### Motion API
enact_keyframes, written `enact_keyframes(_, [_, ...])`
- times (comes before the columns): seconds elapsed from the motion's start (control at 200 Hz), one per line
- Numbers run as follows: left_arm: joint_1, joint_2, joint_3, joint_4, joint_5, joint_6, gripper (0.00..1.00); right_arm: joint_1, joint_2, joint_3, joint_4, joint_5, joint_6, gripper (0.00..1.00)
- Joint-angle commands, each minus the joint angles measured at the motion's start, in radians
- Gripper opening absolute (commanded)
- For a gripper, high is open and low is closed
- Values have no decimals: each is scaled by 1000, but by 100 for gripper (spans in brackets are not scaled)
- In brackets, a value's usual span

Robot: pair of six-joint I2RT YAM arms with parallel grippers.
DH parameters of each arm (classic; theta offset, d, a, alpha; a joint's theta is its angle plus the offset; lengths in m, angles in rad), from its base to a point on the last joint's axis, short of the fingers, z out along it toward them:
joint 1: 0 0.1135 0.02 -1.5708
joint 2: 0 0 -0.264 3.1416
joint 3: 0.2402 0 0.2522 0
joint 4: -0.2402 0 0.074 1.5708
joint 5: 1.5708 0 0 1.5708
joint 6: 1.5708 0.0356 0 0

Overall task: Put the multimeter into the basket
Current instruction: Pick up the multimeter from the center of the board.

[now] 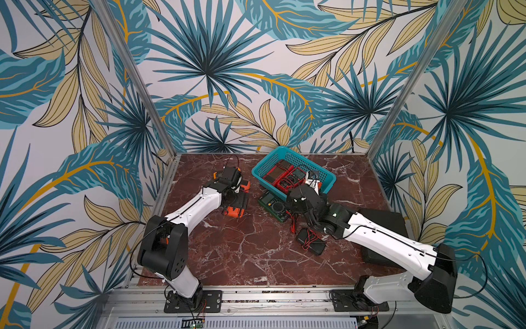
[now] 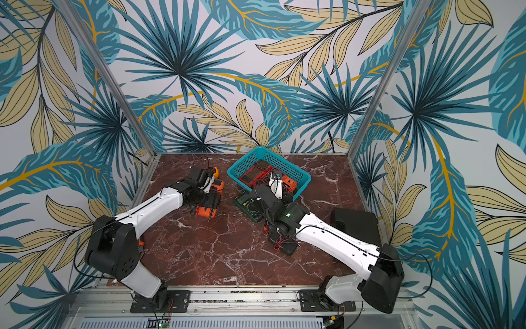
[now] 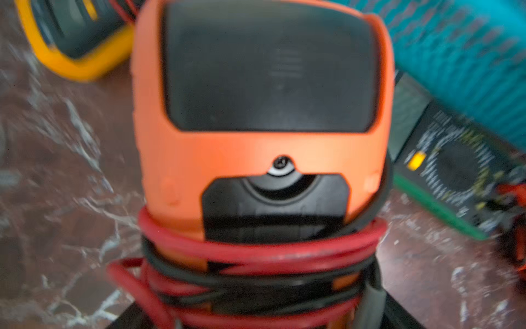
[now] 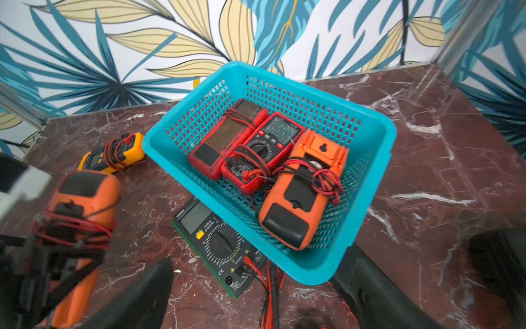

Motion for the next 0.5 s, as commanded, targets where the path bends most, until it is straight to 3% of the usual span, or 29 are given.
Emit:
enact_keyframes(0.0, [-3, -3, 163, 128, 36, 64, 16, -19, -75, -44, -17, 76, 11, 99])
enact_keyframes(0.311, [-8, 371, 655, 164, 171, 147, 15, -27, -168, -92, -23, 127, 1, 99])
enact_keyframes(0.496, [-20, 552, 836, 203, 218, 180, 15, -27, -192, -109, -23, 138, 26, 100])
